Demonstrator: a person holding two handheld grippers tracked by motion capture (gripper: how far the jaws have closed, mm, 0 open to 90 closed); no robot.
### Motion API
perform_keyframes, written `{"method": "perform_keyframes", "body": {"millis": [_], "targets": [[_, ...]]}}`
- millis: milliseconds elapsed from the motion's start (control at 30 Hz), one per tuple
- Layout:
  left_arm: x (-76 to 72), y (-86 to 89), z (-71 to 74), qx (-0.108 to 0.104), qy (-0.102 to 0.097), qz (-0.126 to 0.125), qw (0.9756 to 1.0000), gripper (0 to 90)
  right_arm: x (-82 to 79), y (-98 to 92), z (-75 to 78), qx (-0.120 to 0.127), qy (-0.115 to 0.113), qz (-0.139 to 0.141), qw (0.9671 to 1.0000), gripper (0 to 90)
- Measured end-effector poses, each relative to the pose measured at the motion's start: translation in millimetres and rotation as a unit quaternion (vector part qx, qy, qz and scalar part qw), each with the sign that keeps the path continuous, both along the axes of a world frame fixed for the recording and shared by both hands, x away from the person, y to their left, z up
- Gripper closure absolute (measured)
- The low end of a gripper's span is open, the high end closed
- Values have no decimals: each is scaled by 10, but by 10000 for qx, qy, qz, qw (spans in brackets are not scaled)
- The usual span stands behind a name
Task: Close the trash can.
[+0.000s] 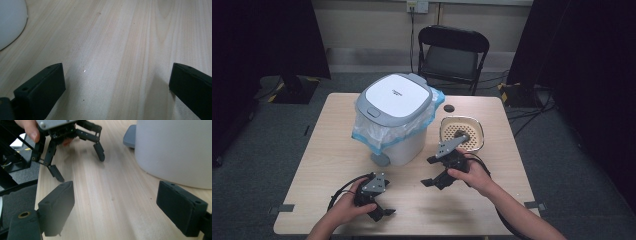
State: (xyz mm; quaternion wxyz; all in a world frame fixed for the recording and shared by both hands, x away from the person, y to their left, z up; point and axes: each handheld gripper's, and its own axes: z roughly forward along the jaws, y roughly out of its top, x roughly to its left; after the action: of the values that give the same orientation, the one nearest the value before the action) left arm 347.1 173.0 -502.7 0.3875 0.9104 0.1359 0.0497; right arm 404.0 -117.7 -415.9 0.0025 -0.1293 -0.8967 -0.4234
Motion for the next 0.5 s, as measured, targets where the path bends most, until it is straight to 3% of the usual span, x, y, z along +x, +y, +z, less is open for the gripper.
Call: {"method": "perform_keyframes", "body": {"millis": [500], "targets": [[0, 0, -1, -2, 5, 2, 10000, 0, -63, -20, -218, -156, 59, 45, 9999, 144]]}}
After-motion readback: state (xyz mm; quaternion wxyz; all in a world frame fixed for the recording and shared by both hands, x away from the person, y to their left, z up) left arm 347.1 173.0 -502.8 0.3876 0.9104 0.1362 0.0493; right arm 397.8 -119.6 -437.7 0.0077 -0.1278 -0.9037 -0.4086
